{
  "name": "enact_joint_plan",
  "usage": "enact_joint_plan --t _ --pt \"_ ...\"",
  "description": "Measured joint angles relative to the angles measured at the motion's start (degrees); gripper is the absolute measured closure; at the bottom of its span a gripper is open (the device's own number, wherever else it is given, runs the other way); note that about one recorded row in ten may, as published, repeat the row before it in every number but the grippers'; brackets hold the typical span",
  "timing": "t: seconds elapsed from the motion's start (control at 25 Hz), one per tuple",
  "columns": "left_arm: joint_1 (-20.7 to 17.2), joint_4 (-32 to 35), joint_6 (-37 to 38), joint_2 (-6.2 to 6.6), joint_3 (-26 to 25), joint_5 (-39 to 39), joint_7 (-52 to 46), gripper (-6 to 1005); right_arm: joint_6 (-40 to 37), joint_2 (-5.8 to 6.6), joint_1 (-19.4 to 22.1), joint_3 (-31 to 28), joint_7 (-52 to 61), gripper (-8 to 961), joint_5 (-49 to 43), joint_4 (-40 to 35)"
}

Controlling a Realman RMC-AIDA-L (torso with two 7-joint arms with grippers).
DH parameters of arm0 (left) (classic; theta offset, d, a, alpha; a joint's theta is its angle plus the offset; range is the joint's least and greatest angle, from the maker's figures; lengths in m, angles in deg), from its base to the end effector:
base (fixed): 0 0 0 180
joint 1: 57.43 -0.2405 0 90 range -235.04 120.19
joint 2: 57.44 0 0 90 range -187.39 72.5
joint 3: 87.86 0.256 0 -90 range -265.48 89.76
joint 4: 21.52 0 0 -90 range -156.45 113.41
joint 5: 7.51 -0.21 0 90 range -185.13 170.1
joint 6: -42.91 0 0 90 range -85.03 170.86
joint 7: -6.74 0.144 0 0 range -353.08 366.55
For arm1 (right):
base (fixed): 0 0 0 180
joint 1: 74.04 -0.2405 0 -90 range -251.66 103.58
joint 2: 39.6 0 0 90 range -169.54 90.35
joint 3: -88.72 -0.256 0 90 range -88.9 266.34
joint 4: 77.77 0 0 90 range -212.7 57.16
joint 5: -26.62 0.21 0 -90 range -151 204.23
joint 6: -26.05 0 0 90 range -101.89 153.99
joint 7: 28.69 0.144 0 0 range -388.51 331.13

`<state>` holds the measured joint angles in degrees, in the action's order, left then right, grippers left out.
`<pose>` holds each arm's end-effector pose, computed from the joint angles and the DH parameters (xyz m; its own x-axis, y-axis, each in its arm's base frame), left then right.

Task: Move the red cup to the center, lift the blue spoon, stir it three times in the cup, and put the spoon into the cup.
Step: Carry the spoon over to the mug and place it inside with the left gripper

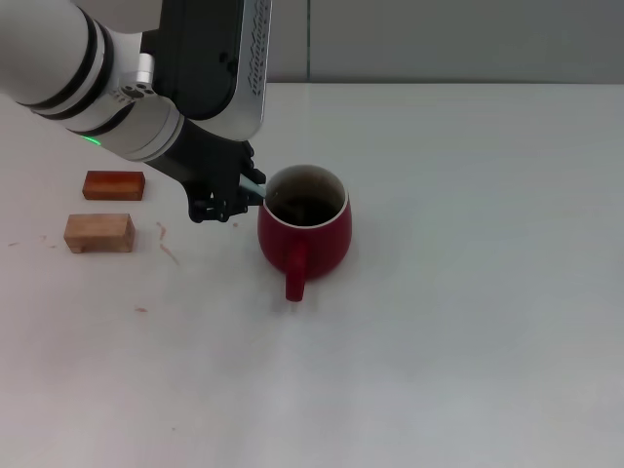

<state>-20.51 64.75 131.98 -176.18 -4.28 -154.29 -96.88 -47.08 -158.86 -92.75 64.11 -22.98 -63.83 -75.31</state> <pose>-0.1249 0.3585 0.0042 0.8777 -0.2107 -0.4305 -0.3153 -0.9303 -0.1875 0.3991 0.2727 0.0331 0.7348 0.0316 -0.6776 -0.6650 0.2304 -0.7104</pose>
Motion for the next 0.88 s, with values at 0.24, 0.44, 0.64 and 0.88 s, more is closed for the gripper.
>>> enact_joint_plan --t 0.24,0.44,0.64,0.88 --pt "0.0 0.45 0.31 -0.03 1.28 -0.18 -0.08 876 0.11 0.0 -0.01 0.0 0.0 307 -0.03 0.0" --pt "-0.05 0.98 0.46 -0.07 2.77 -0.16 -0.59 878 0.15 0.0 -0.13 0.0 0.0 306 -0.06 0.0" --pt "0.24 1.44 0.36 -0.26 3.31 0.83 -0.81 879 0.19 0.0 -0.24 0.0 0.0 307 -0.08 0.0" --pt "0.61 0.56 -3.17 -0.35 4.24 2.89 -1.14 880 0.19 0.0 -0.29 -0.1 0.0 307 -0.09 -0.04"
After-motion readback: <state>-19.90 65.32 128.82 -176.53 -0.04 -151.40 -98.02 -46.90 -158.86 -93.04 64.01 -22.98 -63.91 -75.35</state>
